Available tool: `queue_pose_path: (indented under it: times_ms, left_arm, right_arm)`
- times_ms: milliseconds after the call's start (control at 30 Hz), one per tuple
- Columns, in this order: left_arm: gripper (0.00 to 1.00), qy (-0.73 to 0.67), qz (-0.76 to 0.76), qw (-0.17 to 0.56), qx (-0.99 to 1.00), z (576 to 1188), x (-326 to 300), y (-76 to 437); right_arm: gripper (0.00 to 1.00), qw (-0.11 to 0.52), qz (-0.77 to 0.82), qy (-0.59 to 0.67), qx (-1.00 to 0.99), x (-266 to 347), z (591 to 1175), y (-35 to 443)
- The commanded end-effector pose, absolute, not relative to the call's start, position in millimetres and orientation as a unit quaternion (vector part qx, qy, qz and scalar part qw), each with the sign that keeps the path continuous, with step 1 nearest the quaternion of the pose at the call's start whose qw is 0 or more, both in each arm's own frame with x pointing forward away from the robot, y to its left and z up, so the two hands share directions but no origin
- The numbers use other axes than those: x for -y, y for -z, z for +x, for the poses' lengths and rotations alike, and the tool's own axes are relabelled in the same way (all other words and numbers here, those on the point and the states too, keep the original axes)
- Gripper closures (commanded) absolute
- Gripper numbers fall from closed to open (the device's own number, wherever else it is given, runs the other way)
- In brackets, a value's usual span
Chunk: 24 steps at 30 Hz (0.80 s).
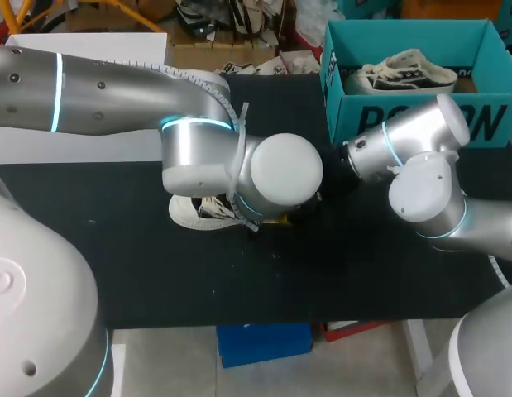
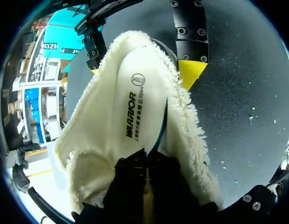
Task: Take the shoe out of the shoebox, open the shoe tongue, remove and reinsert the insole, then place the shoe into the shoebox
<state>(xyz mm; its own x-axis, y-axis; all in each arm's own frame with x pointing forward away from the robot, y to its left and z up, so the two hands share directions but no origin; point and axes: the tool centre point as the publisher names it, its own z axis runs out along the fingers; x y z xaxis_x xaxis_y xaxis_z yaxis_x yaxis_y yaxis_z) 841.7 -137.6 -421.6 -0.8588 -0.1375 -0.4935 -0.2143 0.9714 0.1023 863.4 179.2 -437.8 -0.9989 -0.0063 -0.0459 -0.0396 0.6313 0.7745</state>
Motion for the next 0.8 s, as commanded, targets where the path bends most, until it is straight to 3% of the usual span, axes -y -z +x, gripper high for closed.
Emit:
queue_pose_path:
  times_ms: [33,800]
  left_arm:
    - [1.00,-0.049,-0.090,0.209,-0.972,862,117,444]
    - [1.00,0.016,-0.085,0.162,-0.983,846,122,406]
  right_arm:
    - [1.00,0.019,-0.012,-0.428,-0.903,-178,864,439]
    - [1.00,0.019,-0.012,-0.428,-0.903,-178,864,439]
